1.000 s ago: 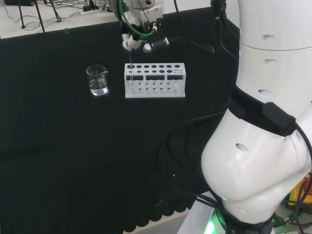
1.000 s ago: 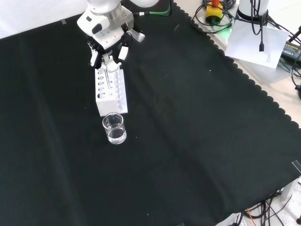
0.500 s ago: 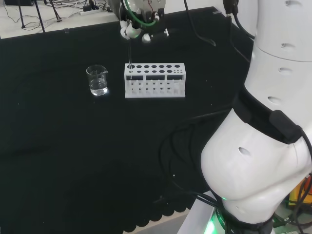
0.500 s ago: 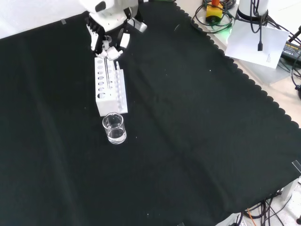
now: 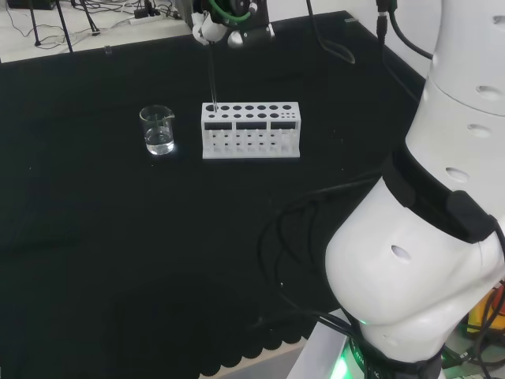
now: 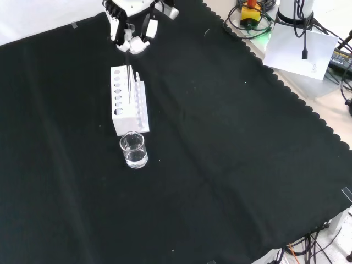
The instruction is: Take the glass rod from the white test tube rack.
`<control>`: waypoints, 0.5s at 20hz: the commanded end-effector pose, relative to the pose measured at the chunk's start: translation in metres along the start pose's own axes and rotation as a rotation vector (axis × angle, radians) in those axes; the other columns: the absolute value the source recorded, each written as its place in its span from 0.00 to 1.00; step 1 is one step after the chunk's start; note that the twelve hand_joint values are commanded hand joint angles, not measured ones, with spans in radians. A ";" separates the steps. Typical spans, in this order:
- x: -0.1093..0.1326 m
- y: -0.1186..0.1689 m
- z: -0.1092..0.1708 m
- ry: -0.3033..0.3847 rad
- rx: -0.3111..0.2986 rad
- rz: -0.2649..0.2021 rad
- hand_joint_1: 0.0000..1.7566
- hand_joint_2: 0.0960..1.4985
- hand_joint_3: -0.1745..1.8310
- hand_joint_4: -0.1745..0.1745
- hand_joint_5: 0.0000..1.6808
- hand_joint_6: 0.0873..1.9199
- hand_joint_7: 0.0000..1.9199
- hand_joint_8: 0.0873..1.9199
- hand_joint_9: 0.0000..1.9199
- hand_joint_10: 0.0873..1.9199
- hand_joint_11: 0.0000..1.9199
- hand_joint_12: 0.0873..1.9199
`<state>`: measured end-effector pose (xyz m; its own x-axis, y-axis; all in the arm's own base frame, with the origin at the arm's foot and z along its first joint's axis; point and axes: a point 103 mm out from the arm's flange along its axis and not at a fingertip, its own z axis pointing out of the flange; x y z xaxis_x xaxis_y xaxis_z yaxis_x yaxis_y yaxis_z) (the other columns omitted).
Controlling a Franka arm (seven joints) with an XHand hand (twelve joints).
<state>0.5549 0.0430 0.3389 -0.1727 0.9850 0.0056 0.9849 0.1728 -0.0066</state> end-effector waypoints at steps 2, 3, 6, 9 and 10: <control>0.004 -0.019 -0.061 -0.036 -0.044 0.020 0.69 0.38 0.50 0.00 0.68 0.48 0.74 0.67 0.88 0.52 0.90 0.48; 0.004 -0.020 -0.064 -0.038 -0.049 0.020 0.69 0.38 0.50 0.00 0.68 0.48 0.74 0.67 0.88 0.52 0.90 0.48; 0.004 -0.024 -0.074 -0.041 -0.067 0.016 0.69 0.38 0.51 0.00 0.68 0.48 0.74 0.66 0.88 0.52 0.90 0.48; 0.008 -0.028 -0.086 -0.042 -0.085 0.004 0.69 0.38 0.51 0.00 0.68 0.48 0.75 0.66 0.88 0.52 0.90 0.48; 0.008 -0.029 -0.087 -0.044 -0.087 0.002 0.69 0.38 0.51 0.00 0.68 0.48 0.75 0.66 0.88 0.52 0.90 0.48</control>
<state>0.5327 0.0437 0.4160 -0.1610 0.9865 -0.0297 0.9841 0.1628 0.0717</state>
